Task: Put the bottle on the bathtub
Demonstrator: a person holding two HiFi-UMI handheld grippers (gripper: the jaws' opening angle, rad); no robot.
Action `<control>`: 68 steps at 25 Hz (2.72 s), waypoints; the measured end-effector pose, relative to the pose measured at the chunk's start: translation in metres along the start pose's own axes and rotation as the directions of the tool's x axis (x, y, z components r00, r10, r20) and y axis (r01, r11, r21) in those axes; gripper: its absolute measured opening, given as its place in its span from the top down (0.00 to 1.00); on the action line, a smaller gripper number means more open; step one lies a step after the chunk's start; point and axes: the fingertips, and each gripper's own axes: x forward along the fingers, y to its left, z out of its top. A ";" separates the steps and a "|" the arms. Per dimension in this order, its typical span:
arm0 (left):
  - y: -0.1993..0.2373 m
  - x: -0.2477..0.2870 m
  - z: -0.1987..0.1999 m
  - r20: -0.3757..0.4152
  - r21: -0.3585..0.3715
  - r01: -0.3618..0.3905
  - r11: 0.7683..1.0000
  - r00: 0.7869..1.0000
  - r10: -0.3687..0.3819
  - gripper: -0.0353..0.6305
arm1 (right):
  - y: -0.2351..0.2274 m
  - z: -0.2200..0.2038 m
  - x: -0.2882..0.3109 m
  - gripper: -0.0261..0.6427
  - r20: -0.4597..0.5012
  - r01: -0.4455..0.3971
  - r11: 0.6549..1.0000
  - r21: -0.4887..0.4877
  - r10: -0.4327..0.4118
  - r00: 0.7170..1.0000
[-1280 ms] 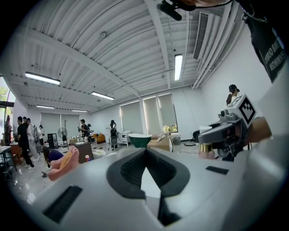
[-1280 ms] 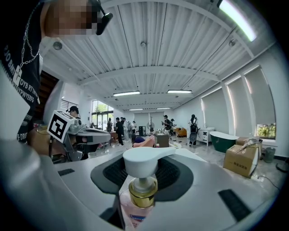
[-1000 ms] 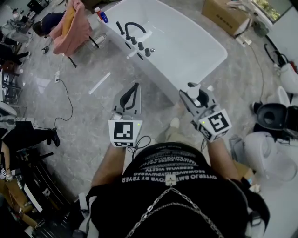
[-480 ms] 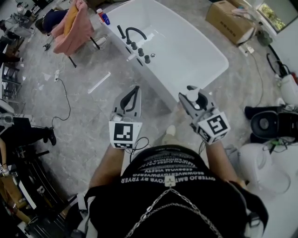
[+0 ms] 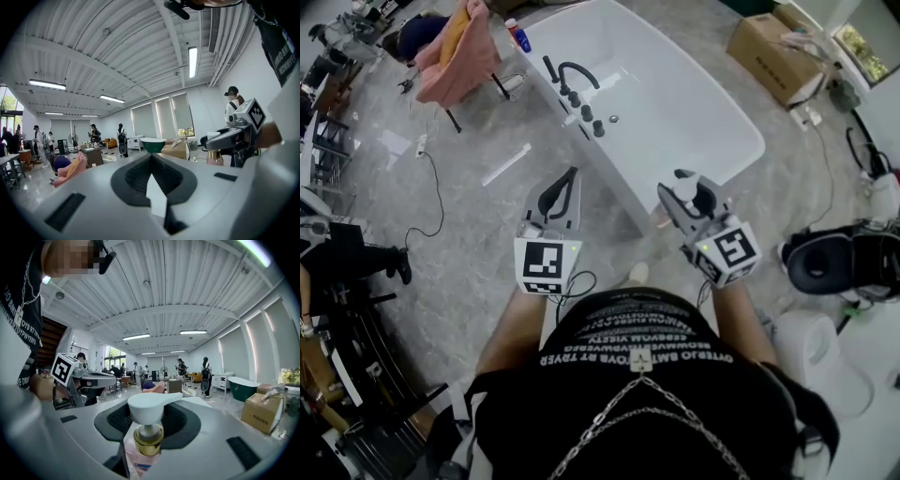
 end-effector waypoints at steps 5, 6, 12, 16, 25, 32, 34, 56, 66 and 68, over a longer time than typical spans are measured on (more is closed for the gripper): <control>-0.006 0.013 -0.001 -0.016 -0.008 -0.042 0.999 0.999 0.041 0.94 | -0.020 -0.003 0.002 0.74 0.010 -0.034 0.999 0.000 0.034 0.999; -0.008 0.016 -0.001 -0.020 -0.007 -0.048 0.999 0.999 0.047 0.94 | -0.024 -0.002 0.003 0.74 0.018 -0.044 0.999 -0.014 0.045 0.999; -0.013 0.026 0.001 -0.047 0.026 -0.067 0.997 0.997 0.068 0.94 | -0.044 -0.017 0.016 0.74 -0.025 -0.067 0.998 0.005 0.067 0.997; 0.001 0.027 -0.001 -0.059 0.003 -0.101 0.995 0.993 0.101 0.94 | -0.051 -0.022 0.032 0.74 -0.037 -0.077 0.997 0.006 0.077 0.996; 0.030 0.055 -0.014 -0.069 0.011 -0.081 0.997 0.994 0.082 0.94 | -0.058 -0.035 0.072 0.74 -0.075 -0.062 0.996 0.058 0.066 0.995; 0.058 0.086 -0.010 -0.048 0.001 -0.058 0.998 0.997 0.058 0.94 | -0.070 -0.041 0.108 0.74 -0.110 -0.046 0.998 0.049 0.052 0.993; 0.066 0.092 -0.017 -0.057 -0.005 -0.055 0.998 0.997 0.055 0.94 | -0.073 -0.043 0.119 0.74 -0.115 -0.048 0.998 0.042 0.052 0.992; 0.115 0.114 -0.082 -0.128 -0.040 -0.017 0.999 0.992 0.012 0.94 | -0.088 -0.165 0.193 0.74 -0.303 0.045 0.989 0.141 0.000 0.953; 0.127 0.137 -0.102 -0.136 -0.043 -0.008 0.999 0.991 0.002 0.94 | -0.105 -0.211 0.215 0.73 -0.367 0.077 0.983 0.166 -0.010 0.930; 0.127 0.142 -0.106 -0.139 -0.041 -0.009 0.999 0.990 0.003 0.94 | -0.110 -0.222 0.218 0.73 -0.378 0.086 0.982 0.167 -0.017 0.926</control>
